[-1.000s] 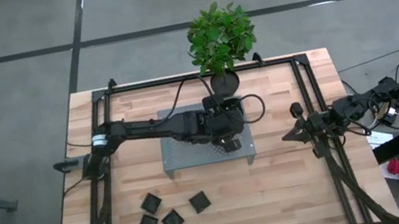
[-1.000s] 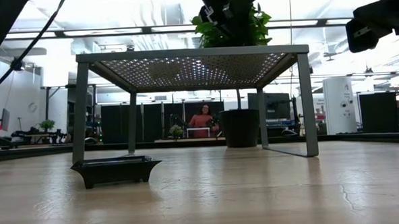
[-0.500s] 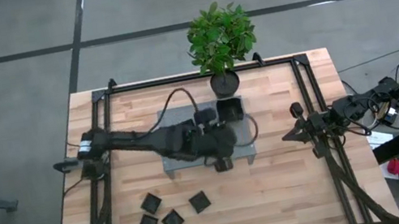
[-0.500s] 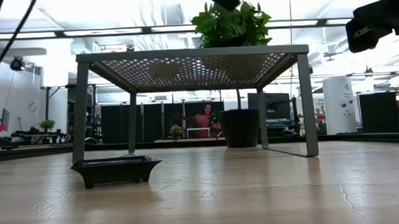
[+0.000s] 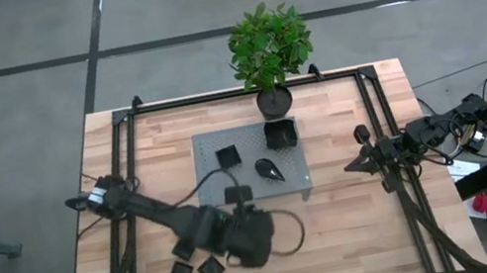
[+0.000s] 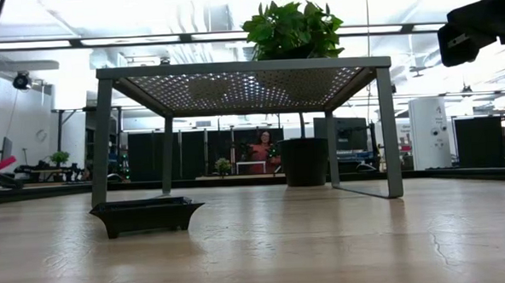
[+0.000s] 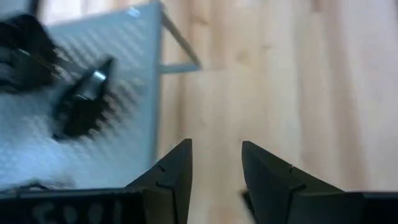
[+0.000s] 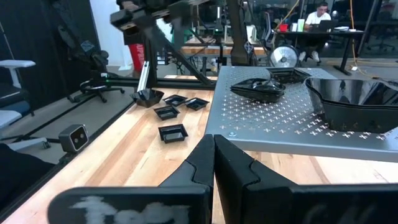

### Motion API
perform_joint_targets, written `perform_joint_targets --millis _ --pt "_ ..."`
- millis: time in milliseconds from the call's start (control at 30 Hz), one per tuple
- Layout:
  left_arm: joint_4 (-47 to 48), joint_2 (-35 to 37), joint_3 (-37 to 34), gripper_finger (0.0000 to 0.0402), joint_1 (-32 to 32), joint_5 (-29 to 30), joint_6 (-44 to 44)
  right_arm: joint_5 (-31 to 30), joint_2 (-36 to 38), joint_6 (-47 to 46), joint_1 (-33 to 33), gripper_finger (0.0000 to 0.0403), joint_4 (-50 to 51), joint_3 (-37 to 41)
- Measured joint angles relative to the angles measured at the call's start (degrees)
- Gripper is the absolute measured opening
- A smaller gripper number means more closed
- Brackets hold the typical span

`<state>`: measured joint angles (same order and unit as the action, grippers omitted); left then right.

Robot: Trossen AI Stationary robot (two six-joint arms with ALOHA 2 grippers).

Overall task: Pick & Place Mini shaped plates
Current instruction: Stack the black distorted square plate on the black distorted square plates on the shelf

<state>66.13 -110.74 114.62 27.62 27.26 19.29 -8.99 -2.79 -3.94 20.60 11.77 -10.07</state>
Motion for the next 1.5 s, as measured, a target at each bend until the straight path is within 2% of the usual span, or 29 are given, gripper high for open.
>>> perform_joint_targets --millis 267,433,700,933,1233,1400,1500 --pt "0.5 0.0 -4.2 0.0133 8.2 -7.0 4.0 0.0 0.0 0.0 0.0 0.0008 0.0 0.0" --pt "0.3 0.0 -8.4 0.0133 12.3 -8.9 8.5 0.0 0.0 0.0 0.0 0.0008 0.0 0.0" --pt "-2.8 0.0 -16.0 0.0133 17.6 -14.0 25.8 0.0 0.0 -0.1 0.0 0.0008 0.0 0.0" --pt "-9.8 0.0 -20.5 0.0133 20.7 -16.9 39.9 0.0 0.0 0.0 0.0 0.0008 0.0 0.0" --pt "-11.1 -0.1 -22.2 0.0133 23.8 -29.6 67.6 0.0 0.0 0.0 0.0 0.0008 0.0 0.0" --pt "-10.6 -0.1 -23.6 0.0133 25.0 -29.1 76.7 0.0 0.0 0.0 0.0 0.0008 0.0 0.0" --pt "-12.2 -0.2 -25.7 0.0133 24.9 -28.7 78.1 0.0 0.0 0.0 0.0 0.0008 0.0 0.0"
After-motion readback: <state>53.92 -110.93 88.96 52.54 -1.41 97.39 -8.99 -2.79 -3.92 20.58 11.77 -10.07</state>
